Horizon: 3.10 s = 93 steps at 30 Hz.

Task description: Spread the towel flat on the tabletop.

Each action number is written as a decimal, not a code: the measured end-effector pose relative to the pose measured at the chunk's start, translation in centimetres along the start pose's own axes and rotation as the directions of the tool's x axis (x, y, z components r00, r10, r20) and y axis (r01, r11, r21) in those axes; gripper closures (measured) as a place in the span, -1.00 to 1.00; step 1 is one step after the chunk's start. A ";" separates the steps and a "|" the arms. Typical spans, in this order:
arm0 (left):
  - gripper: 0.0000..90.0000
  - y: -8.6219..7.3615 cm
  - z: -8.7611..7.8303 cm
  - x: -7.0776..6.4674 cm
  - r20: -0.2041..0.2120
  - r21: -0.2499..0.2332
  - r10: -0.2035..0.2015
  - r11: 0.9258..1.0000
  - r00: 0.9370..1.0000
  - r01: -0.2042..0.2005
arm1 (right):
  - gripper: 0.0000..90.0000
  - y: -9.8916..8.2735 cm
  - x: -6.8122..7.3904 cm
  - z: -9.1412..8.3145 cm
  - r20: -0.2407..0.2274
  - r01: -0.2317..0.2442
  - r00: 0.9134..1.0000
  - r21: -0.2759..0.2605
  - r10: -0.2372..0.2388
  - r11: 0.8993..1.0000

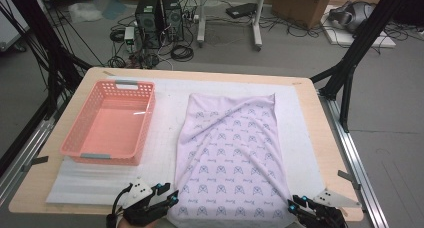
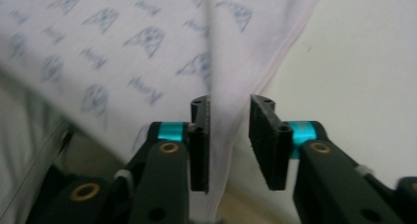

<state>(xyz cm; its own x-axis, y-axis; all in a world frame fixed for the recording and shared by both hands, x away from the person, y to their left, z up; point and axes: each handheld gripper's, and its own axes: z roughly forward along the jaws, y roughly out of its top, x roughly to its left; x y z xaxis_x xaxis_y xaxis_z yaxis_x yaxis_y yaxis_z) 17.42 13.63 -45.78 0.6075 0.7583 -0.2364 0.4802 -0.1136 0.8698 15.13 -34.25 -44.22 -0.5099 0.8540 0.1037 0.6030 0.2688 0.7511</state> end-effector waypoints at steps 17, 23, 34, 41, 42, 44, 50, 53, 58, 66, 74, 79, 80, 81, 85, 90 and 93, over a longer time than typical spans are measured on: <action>0.92 -1.3 -0.8 -1.7 0.048 0.098 0.071 0.992 0.996 -0.076 | 0.93 -1.1 0.2 -1.2 -0.030 0.031 0.999 0.082 -0.029 0.996; 0.40 -0.6 -0.5 -2.0 -0.016 -0.008 0.101 0.995 0.995 -0.101 | 0.52 -0.4 0.1 -1.3 -0.008 0.001 1.000 0.003 -0.001 1.000; 0.32 -0.3 0.0 -0.9 -0.021 0.006 0.077 0.997 0.997 -0.076 | 0.95 0.9 0.0 1.2 0.057 0.014 0.998 0.057 -0.017 0.998; 0.29 -0.2 0.0 -0.6 -0.013 0.000 0.058 0.998 0.998 -0.058 | 0.80 -0.3 -1.0 -0.7 0.062 -0.001 0.998 0.049 -0.002 0.999; 0.27 -0.1 0.2 -0.6 -0.007 0.007 0.059 0.998 0.998 -0.059 | 0.71 -0.3 -0.9 -0.7 0.065 -0.002 0.998 0.041 0.000 0.999; 0.24 -0.1 0.7 -0.7 0.008 0.027 0.058 0.998 0.998 -0.059 | 0.57 -0.1 -0.9 -0.7 0.060 -0.016 0.998 0.012 0.015 1.000; 0.82 -0.5 1.7 -1.6 -0.015 0.068 0.156 0.986 0.988 -0.154 | 0.51 0.0 -0.8 -0.4 0.066 -0.030 0.997 0.001 0.030 1.000; 0.95 -0.3 1.2 -1.6 -0.024 0.094 0.145 0.985 0.989 -0.142 | 0.50 0.0 -0.9 -0.2 0.070 -0.035 0.997 0.002 0.035 0.999; 0.95 -0.8 -1.0 -0.5 -0.019 0.109 0.074 0.991 0.997 -0.072 | 0.49 0.0 -1.2 -0.1 0.076 -0.045 0.996 0.003 0.045 0.999; 0.45 -0.7 -0.9 -0.8 0.000 0.046 0.059 0.997 0.998 -0.059 | 0.96 0.1 -1.1 0.6 0.061 -0.053 0.997 0.021 0.052 0.998; 0.29 0.1 -0.6 -0.2 0.008 -0.005 0.039 0.999 0.999 -0.039 | 0.85 -0.4 -1.2 -1.0 0.103 -0.033 0.994 0.069 0.026 0.997; 0.42 0.6 1.0 0.1 0.003 0.029 0.055 0.998 0.998 -0.055 | 0.53 -0.2 -1.5 -0.8 0.106 -0.058 0.993 0.009 0.057 0.998; 0.46 0.6 1.6 0.1 0.006 0.047 0.059 0.997 0.998 -0.059 | 0.53 -0.1 -1.6 -0.8 0.103 -0.059 0.993 0.007 0.058 0.998; 0.50 0.5 2.0 0.0 0.005 0.065 0.064 0.996 0.998 -0.065 | 0.53 -0.1 -1.5 -0.7 0.100 -0.066 0.993 0.004 0.065 0.998; 0.97 0.4 2.3 -0.5 -0.042 0.076 0.123 0.990 0.992 -0.119 | 0.52 0.0 -1.4 -0.4 0.097 -0.055 0.994 -0.003 0.055 0.998; 1.00 0.0 0.2 0.2 -0.059 0.113 0.101 0.989 0.993 -0.094 | 0.51 0.0 -1.8 -0.2 0.102 -0.068 0.992 -0.007 0.069 0.998; 1.00 -0.4 -0.4 0.7 -0.045 0.098 0.077 0.993 0.996 -0.072 | 0.51 0.4 -2.3 -0.2 0.104 -0.078 0.991 -0.020 0.080 0.997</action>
<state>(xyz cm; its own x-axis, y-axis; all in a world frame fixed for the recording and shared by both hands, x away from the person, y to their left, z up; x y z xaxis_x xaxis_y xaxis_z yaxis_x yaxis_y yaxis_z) 17.36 14.46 -46.07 0.6138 0.7752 -0.1494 0.4949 -0.2303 0.8378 16.43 -36.19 -44.06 -0.3938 0.9142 0.0951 0.6287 0.1924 0.7535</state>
